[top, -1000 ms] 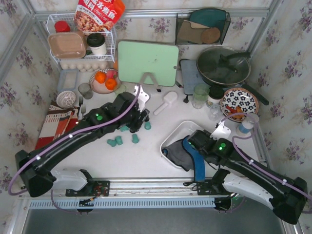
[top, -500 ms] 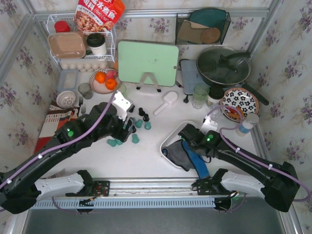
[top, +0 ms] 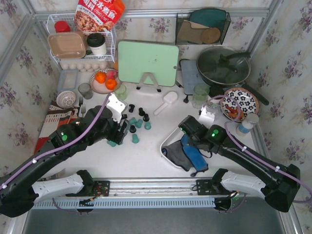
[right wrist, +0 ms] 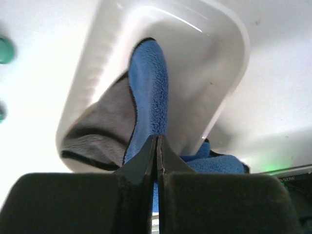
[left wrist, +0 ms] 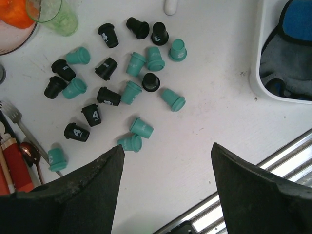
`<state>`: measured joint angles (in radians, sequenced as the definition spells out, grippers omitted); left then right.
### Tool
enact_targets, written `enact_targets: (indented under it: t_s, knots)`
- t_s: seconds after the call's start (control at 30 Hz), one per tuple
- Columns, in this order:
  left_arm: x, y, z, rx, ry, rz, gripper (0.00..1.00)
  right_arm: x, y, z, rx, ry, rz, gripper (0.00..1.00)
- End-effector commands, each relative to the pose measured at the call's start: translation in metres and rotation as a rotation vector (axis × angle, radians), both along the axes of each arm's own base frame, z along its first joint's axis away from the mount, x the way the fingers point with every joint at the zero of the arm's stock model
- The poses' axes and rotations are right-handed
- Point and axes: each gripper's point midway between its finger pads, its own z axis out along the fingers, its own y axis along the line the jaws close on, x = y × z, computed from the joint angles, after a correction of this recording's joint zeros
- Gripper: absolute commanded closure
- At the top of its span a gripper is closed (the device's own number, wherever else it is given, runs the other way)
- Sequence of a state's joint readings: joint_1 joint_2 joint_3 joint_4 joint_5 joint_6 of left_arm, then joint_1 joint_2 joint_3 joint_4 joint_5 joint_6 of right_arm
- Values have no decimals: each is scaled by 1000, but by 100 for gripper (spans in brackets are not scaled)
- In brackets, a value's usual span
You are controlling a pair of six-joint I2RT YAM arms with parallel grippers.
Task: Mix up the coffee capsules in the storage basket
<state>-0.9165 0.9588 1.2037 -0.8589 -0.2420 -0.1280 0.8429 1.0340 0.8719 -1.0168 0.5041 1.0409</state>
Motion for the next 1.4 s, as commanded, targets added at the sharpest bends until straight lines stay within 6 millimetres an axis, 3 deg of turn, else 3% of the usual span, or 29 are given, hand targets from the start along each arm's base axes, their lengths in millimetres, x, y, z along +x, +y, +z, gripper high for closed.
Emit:
enact_targets:
  t_s: [0.0,0.2,0.3,0.43,0.57,0.63,0.8,1.13,1.27,1.3,1.37]
  knots:
    - [-1,6,1,36,1,3,25,26,2,48,-35,-141,47,100]
    - [-2,15,5,91,-13,-15,25,63,-28,155,-199,-385,-15,100]
    - [-1,16,-2,104,-11,-12,25,74,-68,214,-330,-539,-155,100]
    - [1,14,-11,117,-5,-17,25,62,-123,275,-435,-719,-379,100]
    - [1,14,-16,143,3,-25,25,38,-162,300,-434,-838,-579,100]
    - [2,14,-18,148,1,-26,25,16,-183,300,-476,-836,-677,100]
    - [1,14,-22,155,10,-32,25,-18,-212,266,-367,-849,-836,100]
    - [-3,10,-25,142,27,-56,25,1,-201,203,-526,-759,-813,100]
    - [-4,11,-23,130,21,-52,25,7,-212,168,-674,-676,-819,100]
    - [-4,11,-23,127,19,-53,25,2,-222,160,-716,-639,-854,100]
    - [-4,11,-22,122,16,-51,25,-1,-228,150,-704,-634,-887,98]
